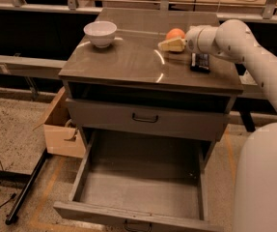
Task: Place orange into middle drawer
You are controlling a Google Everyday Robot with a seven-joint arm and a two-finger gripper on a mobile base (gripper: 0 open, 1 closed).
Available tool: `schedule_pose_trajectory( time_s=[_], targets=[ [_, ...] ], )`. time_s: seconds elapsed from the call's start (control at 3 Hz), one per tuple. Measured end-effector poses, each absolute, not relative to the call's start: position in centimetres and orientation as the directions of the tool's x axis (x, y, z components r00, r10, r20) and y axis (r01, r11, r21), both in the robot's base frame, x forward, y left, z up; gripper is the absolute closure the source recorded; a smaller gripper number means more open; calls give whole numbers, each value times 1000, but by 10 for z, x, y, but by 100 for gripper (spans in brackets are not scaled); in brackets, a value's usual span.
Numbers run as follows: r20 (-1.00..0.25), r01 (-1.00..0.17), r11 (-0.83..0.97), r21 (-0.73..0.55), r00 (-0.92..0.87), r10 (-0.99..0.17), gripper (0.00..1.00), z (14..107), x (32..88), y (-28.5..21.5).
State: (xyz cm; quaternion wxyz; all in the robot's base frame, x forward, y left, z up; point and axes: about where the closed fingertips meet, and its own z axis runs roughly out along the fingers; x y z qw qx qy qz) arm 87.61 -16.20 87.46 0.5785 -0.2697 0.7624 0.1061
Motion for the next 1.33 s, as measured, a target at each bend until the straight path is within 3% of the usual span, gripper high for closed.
schedule_pose_trajectory(
  time_s=[0.67, 1.0, 1.33],
  targets=[
    [-939, -522, 843, -131, -207, -274, 65, 858, 880, -169],
    [-956, -547, 828, -123, -159, -247, 88, 895, 854, -175],
    [-967, -588, 804, -89, -141, -210, 100, 934, 800, -179]
  ],
)
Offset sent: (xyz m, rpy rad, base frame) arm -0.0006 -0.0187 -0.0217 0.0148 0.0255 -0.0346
